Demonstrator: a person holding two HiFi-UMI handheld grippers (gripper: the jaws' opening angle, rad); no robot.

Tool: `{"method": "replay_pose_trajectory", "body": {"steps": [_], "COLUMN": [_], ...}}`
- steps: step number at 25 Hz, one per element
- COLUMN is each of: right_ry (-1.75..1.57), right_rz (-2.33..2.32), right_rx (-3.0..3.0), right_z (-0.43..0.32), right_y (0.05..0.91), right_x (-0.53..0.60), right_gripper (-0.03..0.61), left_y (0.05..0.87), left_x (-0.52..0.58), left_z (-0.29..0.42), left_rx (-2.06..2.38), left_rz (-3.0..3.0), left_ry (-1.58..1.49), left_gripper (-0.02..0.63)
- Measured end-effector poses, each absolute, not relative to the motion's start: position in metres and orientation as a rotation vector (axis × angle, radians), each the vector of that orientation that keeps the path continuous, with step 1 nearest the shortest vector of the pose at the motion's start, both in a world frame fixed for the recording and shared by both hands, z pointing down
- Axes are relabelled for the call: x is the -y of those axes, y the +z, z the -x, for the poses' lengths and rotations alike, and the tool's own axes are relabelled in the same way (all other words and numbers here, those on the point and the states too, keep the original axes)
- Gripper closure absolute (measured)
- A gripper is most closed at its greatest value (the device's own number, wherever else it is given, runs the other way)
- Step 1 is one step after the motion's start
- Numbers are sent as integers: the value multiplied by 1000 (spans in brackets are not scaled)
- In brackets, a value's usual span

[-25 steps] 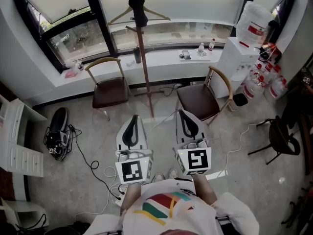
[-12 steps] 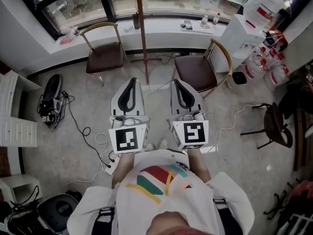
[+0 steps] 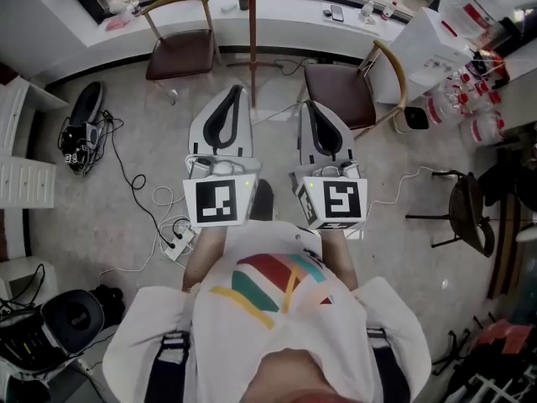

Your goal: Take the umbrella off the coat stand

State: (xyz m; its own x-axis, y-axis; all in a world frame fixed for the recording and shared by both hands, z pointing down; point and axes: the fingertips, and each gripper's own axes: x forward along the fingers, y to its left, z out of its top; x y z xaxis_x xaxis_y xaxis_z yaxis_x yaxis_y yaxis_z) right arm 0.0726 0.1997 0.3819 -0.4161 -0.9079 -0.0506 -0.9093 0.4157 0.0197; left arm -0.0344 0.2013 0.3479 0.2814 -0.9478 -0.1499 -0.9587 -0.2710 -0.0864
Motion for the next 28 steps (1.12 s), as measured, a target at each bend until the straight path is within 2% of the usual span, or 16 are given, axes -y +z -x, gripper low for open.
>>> {"method": "replay_pose_trajectory", "body": {"steps": [9,22,28], "right_ry": [-1,139,153], "right_rz": [1590,1495,1497], "right_rx": [-2654,-2668,-2725], "right_z": [-82,-61,-46], "right_y": [393,376,384], "right_x": [-208,-192,-170], "right_gripper": [578,578,578], "left_y": [348,316,325], "left_x": [-196,-176,-147], "left_z": [23,45,53], "left_rx": [-1798,-1794,-1812], "left_rz": [2350,2223,2256], "left_ry": [121,300,324], "left_gripper": [604,605,605]}}
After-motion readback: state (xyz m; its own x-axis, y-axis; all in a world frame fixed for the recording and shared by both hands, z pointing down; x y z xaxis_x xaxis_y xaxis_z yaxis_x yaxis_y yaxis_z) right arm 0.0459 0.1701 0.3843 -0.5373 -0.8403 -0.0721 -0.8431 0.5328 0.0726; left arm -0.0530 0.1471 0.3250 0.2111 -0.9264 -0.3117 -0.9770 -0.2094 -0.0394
